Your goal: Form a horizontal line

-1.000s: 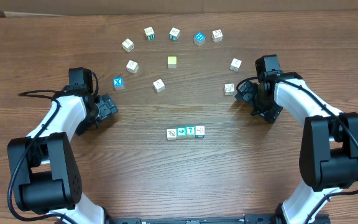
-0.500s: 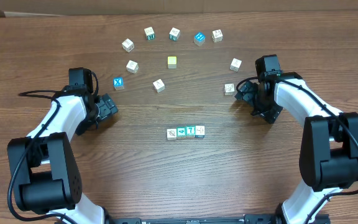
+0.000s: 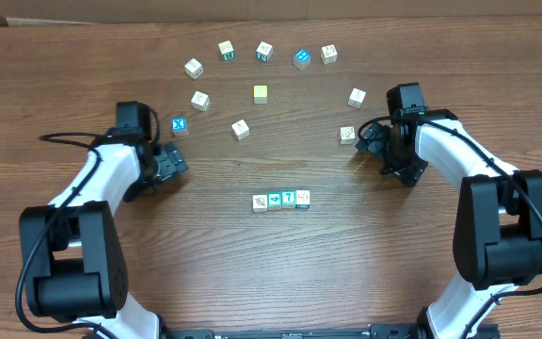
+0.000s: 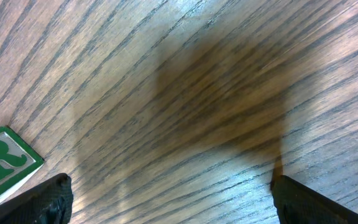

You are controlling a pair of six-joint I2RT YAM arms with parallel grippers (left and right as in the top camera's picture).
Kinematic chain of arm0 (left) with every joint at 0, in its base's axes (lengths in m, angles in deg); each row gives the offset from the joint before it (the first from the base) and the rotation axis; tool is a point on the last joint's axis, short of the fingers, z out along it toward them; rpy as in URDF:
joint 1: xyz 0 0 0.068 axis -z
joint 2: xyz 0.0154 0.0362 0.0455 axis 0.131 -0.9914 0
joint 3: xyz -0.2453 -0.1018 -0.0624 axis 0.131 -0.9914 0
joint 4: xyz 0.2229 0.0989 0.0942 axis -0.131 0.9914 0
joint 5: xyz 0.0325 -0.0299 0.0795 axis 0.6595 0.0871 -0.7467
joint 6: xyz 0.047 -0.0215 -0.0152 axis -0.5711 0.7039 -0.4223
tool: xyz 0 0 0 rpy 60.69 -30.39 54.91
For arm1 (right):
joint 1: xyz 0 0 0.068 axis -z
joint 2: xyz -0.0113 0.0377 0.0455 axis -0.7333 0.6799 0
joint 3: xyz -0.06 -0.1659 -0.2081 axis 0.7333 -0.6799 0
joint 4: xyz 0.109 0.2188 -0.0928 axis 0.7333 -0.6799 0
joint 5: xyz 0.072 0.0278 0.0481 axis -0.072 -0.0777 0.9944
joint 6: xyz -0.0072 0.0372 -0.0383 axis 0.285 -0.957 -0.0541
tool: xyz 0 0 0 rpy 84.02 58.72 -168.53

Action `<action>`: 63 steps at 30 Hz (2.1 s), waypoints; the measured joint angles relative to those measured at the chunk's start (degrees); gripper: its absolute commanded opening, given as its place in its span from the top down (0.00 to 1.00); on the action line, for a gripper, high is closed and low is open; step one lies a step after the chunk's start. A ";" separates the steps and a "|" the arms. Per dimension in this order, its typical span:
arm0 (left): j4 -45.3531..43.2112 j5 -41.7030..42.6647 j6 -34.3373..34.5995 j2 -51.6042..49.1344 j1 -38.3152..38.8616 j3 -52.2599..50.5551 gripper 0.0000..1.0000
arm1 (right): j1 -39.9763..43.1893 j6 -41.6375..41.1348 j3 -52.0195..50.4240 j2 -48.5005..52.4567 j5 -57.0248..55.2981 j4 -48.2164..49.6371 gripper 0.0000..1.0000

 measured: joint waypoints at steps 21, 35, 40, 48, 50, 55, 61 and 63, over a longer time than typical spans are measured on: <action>0.00 0.00 0.00 9.46 13.14 0.00 0.01 | 0.00 0.00 0.00 0.00 0.02 0.02 0.00; 1.18 0.02 0.00 14.40 17.62 0.00 0.01 | 0.00 0.00 0.00 0.00 0.02 0.02 0.00; 1.95 0.00 0.00 15.12 17.62 -1.33 0.00 | 0.00 0.00 0.00 0.00 0.00 0.02 0.00; -1.84 0.00 0.00 15.47 17.62 -10.10 0.01 | 0.00 -0.02 0.00 0.00 0.00 0.02 0.00; -2.73 0.00 0.00 15.91 17.62 -11.63 0.00 | 0.00 0.02 0.00 0.00 0.00 0.04 0.00; -2.78 0.00 0.00 17.94 17.62 -14.93 0.00 | 0.00 0.00 0.00 0.00 -0.02 0.04 0.00; -2.86 0.00 0.00 19.08 17.62 -18.16 0.00 | -0.02 0.00 0.00 0.00 0.00 0.02 0.00; -2.91 0.00 0.00 19.10 17.62 -18.45 0.00 | 0.00 0.00 0.00 0.00 0.00 0.07 0.00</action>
